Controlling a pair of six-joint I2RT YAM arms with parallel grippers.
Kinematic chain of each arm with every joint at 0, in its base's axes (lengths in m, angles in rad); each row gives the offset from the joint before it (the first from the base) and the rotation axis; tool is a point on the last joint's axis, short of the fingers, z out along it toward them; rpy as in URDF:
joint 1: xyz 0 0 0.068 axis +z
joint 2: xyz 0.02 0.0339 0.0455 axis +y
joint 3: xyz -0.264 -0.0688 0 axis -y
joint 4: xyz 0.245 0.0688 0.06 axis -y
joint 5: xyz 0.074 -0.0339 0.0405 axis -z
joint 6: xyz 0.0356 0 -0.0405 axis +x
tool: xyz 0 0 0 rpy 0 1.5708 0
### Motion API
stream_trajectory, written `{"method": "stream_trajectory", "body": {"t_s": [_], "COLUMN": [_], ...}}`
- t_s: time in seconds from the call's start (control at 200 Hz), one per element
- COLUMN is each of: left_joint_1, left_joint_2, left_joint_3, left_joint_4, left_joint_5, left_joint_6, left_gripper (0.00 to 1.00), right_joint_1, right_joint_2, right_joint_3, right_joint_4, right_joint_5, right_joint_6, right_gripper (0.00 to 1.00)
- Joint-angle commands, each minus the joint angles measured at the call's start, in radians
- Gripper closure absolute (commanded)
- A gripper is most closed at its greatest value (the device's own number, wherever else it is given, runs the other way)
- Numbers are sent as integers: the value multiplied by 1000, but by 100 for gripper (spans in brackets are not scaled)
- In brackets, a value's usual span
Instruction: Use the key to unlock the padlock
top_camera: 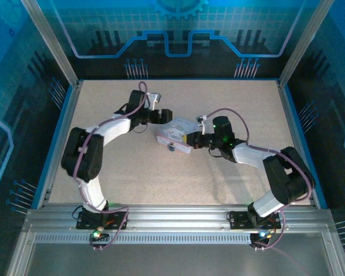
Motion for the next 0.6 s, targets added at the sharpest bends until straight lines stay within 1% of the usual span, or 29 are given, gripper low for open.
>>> {"method": "stream_trajectory", "body": {"t_s": [0.0,0.135,0.25,0.36,0.47,0.595], "left_joint_1": [29,25,1,-32,-61,-94], "left_joint_2": [-141,-263,-334,-360,-378,-365], "left_joint_3": [-91,-242,-371,-460,-522,-567], "left_joint_4": [28,80,133,184,235,303], "left_joint_5": [-56,-41,-27,-19,-27,-30], "left_joint_6": [24,1,-37,-72,-98,-128], "left_gripper": [12,14,16,20,20,21], "right_joint_1": [-12,-14,-14,-14,-14,-14], "right_joint_2": [57,124,156,184,203,209], "right_joint_3": [63,115,136,151,152,152], "right_joint_4": [35,34,34,28,16,-27], "right_joint_5": [-10,-25,-19,-20,-18,-9], "right_joint_6": [4,4,4,6,7,-7], "right_gripper": [100,100,100,100,100,100]}}
